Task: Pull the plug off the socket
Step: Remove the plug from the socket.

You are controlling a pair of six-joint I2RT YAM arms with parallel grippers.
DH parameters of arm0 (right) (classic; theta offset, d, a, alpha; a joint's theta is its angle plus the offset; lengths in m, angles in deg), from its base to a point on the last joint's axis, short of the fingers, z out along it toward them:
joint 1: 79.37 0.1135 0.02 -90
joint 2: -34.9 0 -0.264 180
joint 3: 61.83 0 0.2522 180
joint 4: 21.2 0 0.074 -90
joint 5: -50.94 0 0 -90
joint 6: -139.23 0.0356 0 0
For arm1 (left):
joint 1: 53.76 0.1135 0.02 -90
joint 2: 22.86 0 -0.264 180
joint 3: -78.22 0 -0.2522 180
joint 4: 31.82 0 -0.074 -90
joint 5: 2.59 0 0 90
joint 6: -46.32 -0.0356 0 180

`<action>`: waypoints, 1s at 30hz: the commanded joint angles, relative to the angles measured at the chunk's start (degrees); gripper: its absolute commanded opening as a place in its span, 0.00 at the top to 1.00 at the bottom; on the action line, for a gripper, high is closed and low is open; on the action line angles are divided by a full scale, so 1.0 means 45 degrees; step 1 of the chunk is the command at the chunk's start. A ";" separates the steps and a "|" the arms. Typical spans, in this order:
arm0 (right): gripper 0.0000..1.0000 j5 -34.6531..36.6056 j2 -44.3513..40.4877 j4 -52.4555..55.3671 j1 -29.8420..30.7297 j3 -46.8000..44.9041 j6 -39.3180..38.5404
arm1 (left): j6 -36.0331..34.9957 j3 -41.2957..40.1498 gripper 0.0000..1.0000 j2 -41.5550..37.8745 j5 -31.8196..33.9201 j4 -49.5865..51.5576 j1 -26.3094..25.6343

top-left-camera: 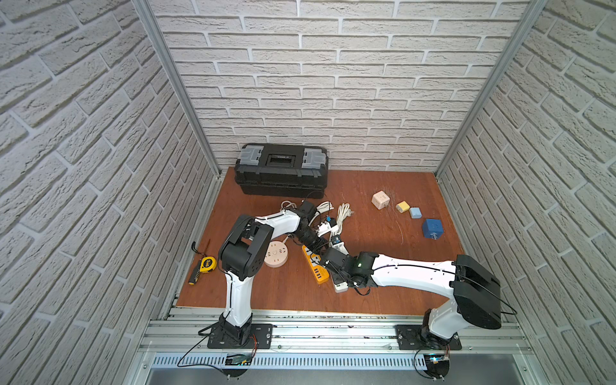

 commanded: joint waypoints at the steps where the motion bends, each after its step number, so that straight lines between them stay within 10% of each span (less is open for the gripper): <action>1: 0.97 0.0457 -0.0301 -0.0690 0.0186 0.0145 0.0074 | 0.0077 -0.0345 1.00 0.0960 0.2422 0.0117 -0.0059; 30: 0.98 0.1567 -0.2710 0.0051 -0.0129 -0.0216 0.0898 | 0.0307 -0.0600 1.00 0.1078 0.2057 -0.0334 0.0234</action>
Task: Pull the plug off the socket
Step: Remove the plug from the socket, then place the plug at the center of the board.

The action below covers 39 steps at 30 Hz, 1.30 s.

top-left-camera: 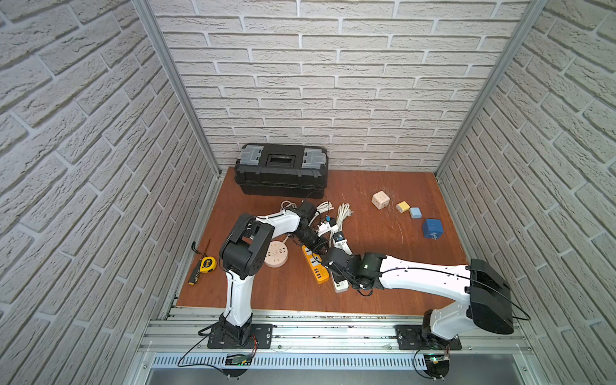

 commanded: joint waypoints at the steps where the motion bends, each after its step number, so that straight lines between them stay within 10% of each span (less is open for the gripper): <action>1: 0.98 0.0703 -0.1615 -0.0153 -0.0429 -0.0387 0.0304 | -0.0034 -0.0620 1.00 0.0896 0.2403 -0.0250 0.0079; 17: 0.98 -0.2849 -0.5112 -0.3731 -0.6777 -0.3921 0.1173 | -0.0135 -0.0661 1.00 0.0860 0.2168 -0.0250 0.0117; 39: 0.98 -0.2551 0.0061 -0.9615 -0.9963 -0.4361 0.3808 | -0.0091 -0.0697 1.00 0.0858 0.1855 -0.0300 0.0333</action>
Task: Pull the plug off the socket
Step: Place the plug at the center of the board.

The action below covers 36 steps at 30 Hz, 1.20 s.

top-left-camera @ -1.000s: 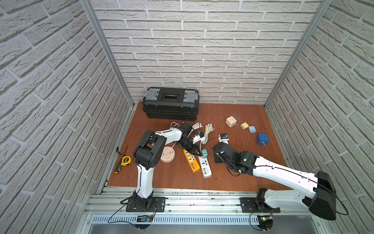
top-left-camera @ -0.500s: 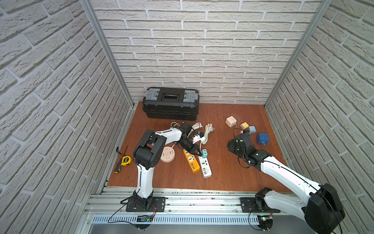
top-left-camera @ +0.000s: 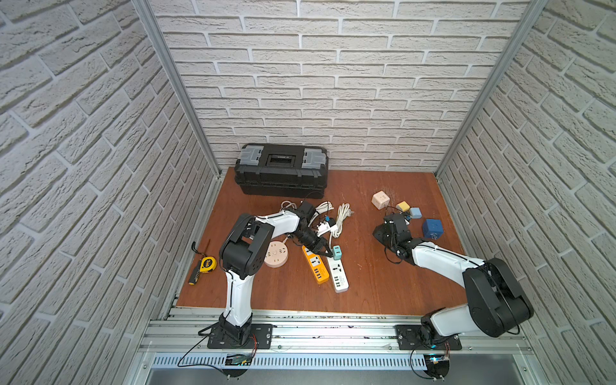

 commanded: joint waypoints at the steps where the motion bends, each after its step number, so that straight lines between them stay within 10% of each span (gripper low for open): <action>1: 0.98 0.0904 0.0401 -0.1851 -0.0253 -0.0140 0.0742 | -0.0091 -0.0518 1.00 0.0852 0.2161 -0.0085 0.0211; 19: 0.87 -0.0694 0.3295 -0.3213 -0.0350 0.0824 0.1814 | -0.0071 -0.0518 1.00 0.0852 0.2079 -0.0085 0.0310; 36: 0.27 -0.0768 0.0690 -0.0967 0.0349 -0.0151 0.0843 | -0.0085 -0.0517 1.00 0.0853 0.1976 -0.0066 0.0319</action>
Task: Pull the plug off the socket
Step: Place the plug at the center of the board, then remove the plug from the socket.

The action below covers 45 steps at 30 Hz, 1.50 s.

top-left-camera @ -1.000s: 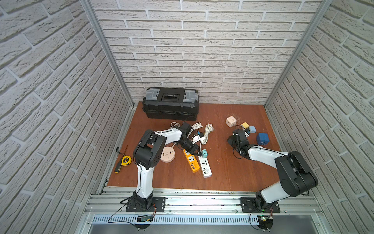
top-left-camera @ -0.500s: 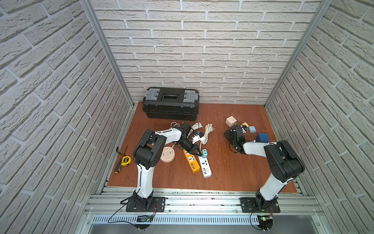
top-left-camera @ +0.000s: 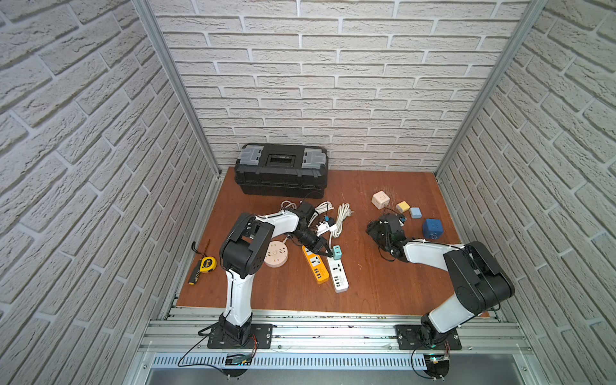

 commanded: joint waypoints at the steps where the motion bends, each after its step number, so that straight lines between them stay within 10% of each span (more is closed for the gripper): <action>1: 0.26 0.0186 -0.1130 0.1001 0.0241 -0.0138 -0.0354 | -0.0084 -0.0508 1.00 0.0763 0.2242 -0.0037 0.0229; 23: 0.46 0.1147 -0.4188 0.6534 0.5259 0.1878 -0.6307 | -0.0052 -0.0498 1.00 0.0686 0.2221 -0.0002 0.0234; 45: 0.55 0.1013 -0.0693 0.5279 0.7201 0.3095 -0.6686 | -0.0065 -0.0507 1.00 0.0743 0.2200 0.0004 0.0243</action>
